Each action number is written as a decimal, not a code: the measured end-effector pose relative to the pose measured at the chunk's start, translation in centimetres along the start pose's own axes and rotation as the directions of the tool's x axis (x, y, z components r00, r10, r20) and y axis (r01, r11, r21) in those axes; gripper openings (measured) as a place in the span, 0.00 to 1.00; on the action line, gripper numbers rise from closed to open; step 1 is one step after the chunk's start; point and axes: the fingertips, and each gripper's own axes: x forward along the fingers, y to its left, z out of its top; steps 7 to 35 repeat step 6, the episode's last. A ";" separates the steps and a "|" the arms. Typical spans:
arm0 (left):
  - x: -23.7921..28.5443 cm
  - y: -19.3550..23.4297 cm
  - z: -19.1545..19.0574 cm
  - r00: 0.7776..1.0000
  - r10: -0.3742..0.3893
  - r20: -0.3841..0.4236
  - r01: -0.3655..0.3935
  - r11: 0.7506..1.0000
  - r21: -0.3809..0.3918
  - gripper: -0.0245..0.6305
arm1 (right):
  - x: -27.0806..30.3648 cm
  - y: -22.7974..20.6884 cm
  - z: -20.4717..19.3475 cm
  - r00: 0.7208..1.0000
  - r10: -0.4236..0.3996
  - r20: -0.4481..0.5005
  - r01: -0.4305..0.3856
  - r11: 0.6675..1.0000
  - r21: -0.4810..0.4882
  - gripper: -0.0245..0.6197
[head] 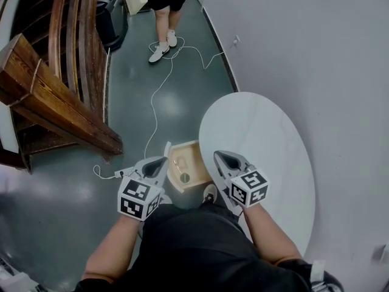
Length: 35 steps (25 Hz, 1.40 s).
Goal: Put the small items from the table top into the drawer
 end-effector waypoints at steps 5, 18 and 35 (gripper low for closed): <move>0.0 0.1 0.1 1.000 0.001 -0.002 -0.001 1.000 0.000 0.06 | 0.1 0.0 0.1 1.000 0.001 -0.002 -0.001 1.000 0.000 0.05; 0.0 0.2 0.1 1.000 0.001 -0.003 -0.001 1.000 0.000 0.06 | 0.1 0.0 0.2 1.000 0.000 -0.002 0.000 1.000 0.000 0.05; 0.0 0.2 0.1 1.000 0.001 -0.003 -0.001 1.000 0.000 0.06 | 0.1 0.0 0.2 1.000 0.000 -0.002 0.000 1.000 0.000 0.05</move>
